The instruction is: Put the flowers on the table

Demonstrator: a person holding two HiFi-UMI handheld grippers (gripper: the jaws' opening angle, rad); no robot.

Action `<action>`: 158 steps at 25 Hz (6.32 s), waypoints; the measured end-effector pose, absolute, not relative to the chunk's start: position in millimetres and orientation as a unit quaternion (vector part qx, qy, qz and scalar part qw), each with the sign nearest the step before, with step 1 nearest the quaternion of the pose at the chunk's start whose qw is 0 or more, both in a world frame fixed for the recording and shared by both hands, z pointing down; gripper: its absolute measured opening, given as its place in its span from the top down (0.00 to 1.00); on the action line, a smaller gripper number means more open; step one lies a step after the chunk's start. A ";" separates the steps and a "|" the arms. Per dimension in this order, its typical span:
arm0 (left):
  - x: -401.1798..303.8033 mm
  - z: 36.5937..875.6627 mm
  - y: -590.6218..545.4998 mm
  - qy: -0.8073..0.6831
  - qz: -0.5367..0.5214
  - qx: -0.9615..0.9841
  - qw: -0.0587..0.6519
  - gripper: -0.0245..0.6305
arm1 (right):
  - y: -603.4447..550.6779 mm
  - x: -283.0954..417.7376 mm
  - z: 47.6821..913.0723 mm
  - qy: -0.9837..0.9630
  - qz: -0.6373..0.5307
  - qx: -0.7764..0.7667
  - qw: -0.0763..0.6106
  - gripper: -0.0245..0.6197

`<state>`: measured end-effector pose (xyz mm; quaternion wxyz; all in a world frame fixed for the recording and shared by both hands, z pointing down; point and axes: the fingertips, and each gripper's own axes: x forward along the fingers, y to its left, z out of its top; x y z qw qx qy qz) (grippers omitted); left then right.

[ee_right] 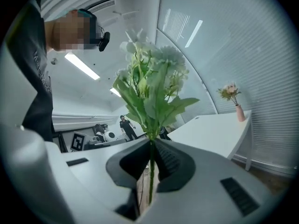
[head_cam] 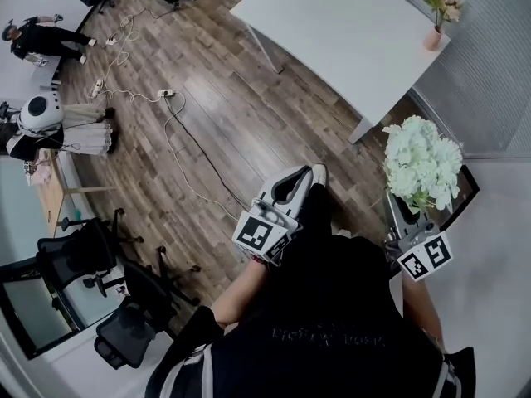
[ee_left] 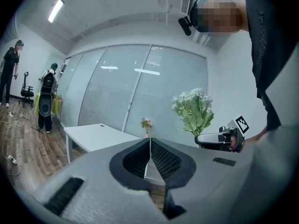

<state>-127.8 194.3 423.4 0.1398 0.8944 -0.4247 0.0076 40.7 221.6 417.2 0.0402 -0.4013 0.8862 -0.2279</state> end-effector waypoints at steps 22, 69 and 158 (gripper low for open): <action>-136.2 438.0 36.9 -0.356 0.038 0.922 0.145 0.93 | 79.3 7.1 425.2 0.863 -0.234 -0.447 0.024 0.90; -36.2 472.7 -137.2 -0.395 0.098 0.900 0.156 0.93 | -128.0 99.9 521.8 0.852 -0.292 -0.423 -0.098 0.90; -40.6 544.6 -134.5 -0.356 0.139 0.898 0.219 0.93 | -187.9 94.8 693.0 0.789 -0.281 -0.452 -0.306 0.89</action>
